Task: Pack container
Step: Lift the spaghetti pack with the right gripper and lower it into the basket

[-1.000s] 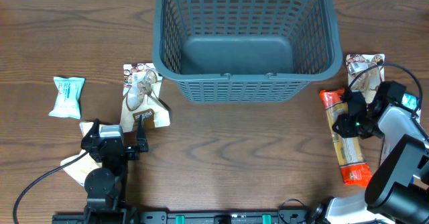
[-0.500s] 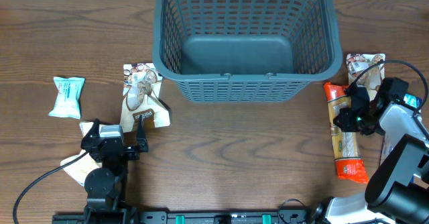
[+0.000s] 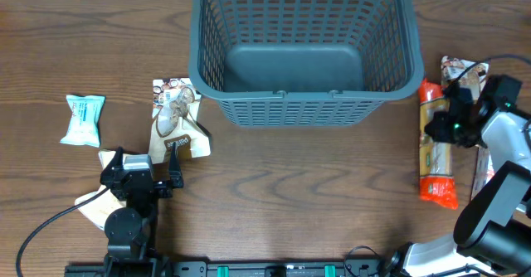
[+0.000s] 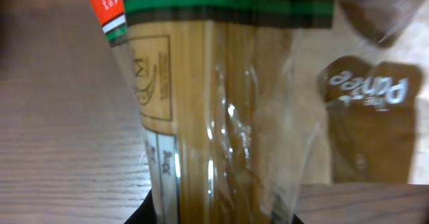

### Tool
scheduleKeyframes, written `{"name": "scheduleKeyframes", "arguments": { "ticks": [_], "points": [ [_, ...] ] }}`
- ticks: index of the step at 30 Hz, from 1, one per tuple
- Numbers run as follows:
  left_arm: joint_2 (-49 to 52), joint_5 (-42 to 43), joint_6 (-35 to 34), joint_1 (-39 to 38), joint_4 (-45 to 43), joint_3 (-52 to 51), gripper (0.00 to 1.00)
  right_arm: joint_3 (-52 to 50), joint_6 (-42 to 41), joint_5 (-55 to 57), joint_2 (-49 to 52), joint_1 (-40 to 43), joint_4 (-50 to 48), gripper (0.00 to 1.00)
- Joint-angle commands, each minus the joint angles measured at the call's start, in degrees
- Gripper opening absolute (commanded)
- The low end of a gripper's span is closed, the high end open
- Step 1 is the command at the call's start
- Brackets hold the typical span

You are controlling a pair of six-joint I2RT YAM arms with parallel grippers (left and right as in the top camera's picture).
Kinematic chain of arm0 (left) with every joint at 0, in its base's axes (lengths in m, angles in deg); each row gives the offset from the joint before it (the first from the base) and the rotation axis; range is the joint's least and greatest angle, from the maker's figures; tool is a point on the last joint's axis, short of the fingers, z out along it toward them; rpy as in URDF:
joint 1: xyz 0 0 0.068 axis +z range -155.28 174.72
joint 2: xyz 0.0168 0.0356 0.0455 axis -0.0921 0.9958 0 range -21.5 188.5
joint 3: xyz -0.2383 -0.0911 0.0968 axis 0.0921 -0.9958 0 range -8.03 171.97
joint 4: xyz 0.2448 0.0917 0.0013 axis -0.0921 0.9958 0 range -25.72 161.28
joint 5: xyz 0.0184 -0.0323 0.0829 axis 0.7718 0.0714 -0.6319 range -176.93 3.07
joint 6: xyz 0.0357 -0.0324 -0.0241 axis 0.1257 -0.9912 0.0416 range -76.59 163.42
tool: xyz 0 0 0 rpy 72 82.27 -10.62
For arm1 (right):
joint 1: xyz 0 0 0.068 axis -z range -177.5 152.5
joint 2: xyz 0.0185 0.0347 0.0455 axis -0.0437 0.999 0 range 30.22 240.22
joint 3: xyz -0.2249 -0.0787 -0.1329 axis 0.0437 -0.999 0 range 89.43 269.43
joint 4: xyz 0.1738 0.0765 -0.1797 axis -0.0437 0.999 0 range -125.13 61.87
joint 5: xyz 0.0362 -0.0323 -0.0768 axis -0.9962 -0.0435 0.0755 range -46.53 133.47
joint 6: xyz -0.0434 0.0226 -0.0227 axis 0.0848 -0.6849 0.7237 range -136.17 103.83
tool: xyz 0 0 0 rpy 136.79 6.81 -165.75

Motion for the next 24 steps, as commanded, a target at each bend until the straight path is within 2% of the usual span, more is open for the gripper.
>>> {"name": "scheduleKeyframes", "arguments": {
  "ticks": [1,12,24],
  "points": [
    [0.00,-1.75,0.76,-0.09,1.81,-1.31,0.99,4.79,-2.16,-1.86,-1.25,-0.81,1.42,0.01],
    [0.00,-1.73,0.74,-0.09,1.84,-1.31,0.99,13.73,-4.94,-2.99,-4.66,-1.73,4.17,0.01],
    [0.00,-1.46,0.33,-0.09,1.84,-1.31,0.99,21.99,-4.83,-4.83,-17.59,-3.32,3.06,0.01]
  ]
}}
